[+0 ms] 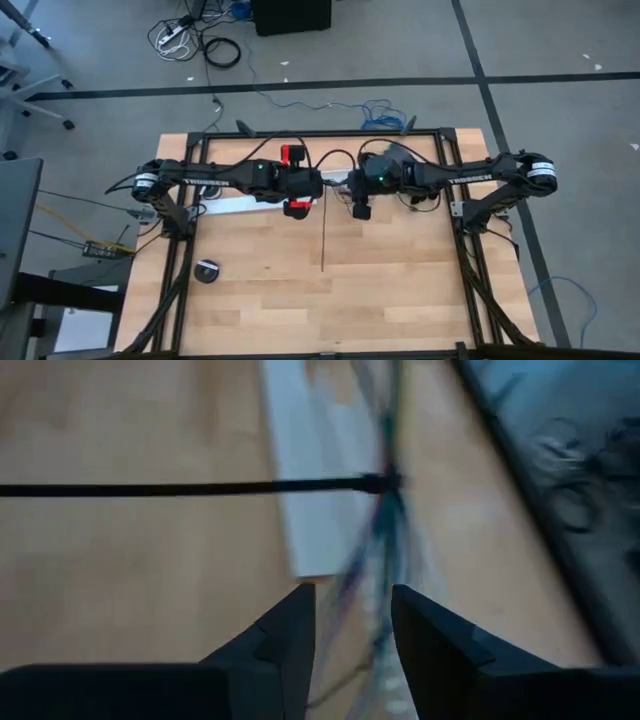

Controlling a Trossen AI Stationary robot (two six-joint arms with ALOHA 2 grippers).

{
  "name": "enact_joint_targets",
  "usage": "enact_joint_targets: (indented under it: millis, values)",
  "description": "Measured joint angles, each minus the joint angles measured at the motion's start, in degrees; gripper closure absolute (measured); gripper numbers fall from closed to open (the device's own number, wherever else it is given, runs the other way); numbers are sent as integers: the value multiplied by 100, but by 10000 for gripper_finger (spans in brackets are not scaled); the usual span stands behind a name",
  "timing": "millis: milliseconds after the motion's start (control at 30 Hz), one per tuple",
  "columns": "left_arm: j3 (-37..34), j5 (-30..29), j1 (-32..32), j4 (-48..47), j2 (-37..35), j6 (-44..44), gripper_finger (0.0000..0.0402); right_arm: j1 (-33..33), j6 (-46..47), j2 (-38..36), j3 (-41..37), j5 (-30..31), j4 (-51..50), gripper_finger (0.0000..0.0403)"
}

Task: Ziptie cables
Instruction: Put the colored wires into the cable duct

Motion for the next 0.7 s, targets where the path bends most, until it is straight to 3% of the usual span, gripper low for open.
enact_joint_targets:
  millis: [367,567,700]
  values:
    - [-1,1,-1,217,0,103,401,-151,-221,0,-2,-541,384,253]
    - [-2,1,0,323,0,134,401,-293,-438,0,-2,-402,440,248]
    - [-2,-1,2,327,0,134,401,-403,-429,107,0,-729,591,247]
